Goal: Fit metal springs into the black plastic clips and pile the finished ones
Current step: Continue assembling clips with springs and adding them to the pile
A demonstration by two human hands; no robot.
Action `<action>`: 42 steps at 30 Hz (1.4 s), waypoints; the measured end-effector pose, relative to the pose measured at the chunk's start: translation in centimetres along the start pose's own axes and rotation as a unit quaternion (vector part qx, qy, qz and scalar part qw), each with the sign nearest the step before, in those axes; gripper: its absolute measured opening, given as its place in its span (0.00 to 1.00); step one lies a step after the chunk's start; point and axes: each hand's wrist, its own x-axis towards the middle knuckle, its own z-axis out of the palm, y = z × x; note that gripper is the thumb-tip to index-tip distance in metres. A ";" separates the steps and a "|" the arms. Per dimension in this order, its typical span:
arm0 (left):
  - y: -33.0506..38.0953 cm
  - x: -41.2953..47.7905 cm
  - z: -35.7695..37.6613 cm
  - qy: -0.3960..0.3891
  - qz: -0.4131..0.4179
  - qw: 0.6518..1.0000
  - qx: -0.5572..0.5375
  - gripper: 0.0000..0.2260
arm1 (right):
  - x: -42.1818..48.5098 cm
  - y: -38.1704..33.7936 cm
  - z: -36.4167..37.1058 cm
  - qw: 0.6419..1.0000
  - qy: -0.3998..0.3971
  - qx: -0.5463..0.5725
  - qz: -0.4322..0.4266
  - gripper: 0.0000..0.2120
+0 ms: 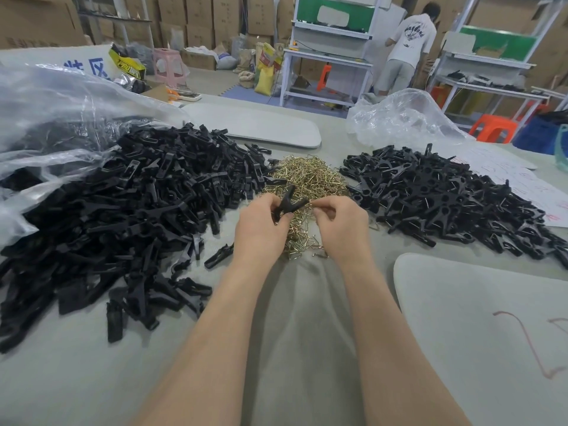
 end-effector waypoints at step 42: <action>1.6 -0.5 -2.3 -0.125 0.209 0.970 -0.021 0.06 | -0.1 1.6 -2.9 0.728 -0.372 0.503 0.280 0.25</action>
